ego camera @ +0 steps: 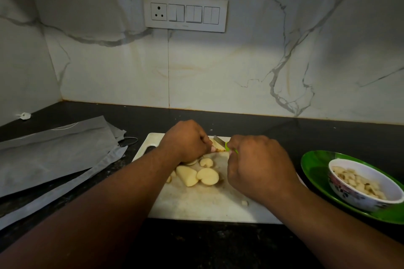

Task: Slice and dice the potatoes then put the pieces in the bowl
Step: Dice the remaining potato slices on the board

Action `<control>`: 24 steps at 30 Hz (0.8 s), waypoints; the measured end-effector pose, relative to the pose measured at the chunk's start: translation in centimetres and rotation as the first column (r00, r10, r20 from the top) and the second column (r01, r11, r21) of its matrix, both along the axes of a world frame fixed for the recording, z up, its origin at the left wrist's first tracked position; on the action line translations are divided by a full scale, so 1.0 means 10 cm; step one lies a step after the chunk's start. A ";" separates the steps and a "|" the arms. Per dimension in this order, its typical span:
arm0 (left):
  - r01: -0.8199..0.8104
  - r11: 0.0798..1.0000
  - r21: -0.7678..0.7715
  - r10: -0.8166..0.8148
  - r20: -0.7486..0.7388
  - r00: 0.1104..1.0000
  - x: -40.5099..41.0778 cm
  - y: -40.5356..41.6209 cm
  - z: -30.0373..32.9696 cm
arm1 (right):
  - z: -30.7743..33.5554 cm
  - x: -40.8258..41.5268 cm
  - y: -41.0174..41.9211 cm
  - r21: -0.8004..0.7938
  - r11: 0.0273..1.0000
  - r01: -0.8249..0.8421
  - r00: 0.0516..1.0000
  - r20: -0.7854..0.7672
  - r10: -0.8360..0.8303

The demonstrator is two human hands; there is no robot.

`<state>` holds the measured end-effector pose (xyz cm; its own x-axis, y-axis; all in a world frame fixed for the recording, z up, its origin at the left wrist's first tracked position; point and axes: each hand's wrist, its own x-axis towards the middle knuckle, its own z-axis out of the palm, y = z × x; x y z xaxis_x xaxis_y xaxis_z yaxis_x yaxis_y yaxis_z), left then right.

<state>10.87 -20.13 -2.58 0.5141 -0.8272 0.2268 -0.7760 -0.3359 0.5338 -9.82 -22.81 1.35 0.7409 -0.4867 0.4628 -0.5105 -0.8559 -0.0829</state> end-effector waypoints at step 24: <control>0.007 1.000 0.013 -0.007 -0.041 0.999 0.00 0.03 0.03 | -0.04 0.02 -0.01 -0.018 0.996 -0.084 0.996 0.035 0.084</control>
